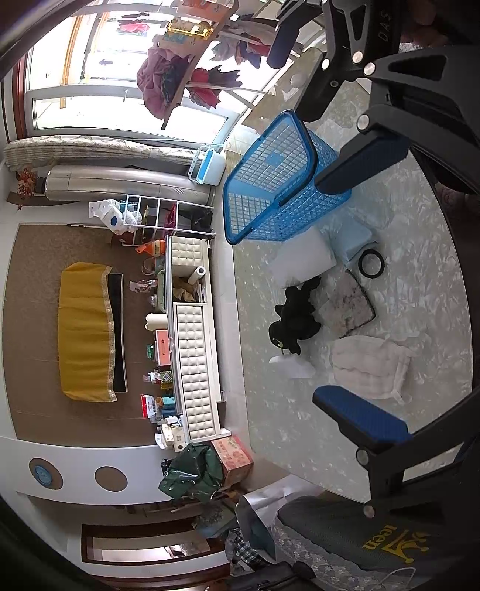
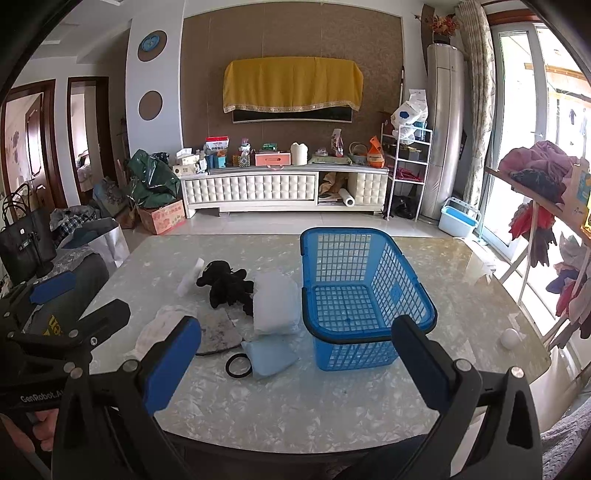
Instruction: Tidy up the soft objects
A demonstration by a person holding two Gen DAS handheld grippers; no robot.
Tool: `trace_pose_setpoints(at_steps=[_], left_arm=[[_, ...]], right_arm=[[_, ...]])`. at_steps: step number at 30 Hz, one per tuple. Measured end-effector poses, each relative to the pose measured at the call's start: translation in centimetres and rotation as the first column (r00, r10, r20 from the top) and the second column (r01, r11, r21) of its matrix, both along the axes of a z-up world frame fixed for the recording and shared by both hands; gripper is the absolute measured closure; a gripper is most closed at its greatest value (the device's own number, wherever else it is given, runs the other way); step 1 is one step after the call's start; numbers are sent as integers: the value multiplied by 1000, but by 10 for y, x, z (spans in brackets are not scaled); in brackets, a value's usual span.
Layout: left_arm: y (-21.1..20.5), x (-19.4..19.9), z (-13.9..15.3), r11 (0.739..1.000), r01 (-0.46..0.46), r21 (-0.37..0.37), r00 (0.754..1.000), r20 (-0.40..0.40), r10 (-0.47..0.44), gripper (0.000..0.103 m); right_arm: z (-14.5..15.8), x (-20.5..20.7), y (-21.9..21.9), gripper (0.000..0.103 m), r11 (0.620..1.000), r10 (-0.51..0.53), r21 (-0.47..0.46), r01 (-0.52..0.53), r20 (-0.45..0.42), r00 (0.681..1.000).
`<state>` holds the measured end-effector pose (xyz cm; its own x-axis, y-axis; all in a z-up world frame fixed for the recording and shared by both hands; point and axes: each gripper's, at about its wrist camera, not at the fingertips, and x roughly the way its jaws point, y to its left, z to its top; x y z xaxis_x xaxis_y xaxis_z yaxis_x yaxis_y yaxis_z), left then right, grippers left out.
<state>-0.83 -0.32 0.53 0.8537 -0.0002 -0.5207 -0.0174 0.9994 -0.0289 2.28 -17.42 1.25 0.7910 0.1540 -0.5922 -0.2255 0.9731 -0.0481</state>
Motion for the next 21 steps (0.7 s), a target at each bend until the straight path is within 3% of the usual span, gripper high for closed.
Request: trace_pose_setpoints(at_steps=[21], left_arm=[[4,-2,-2,1000,5,-2,1000,-1,-5,0]], right_arm=[[-3,-3,0,0,1000,9,-4,-9,-3,1000]])
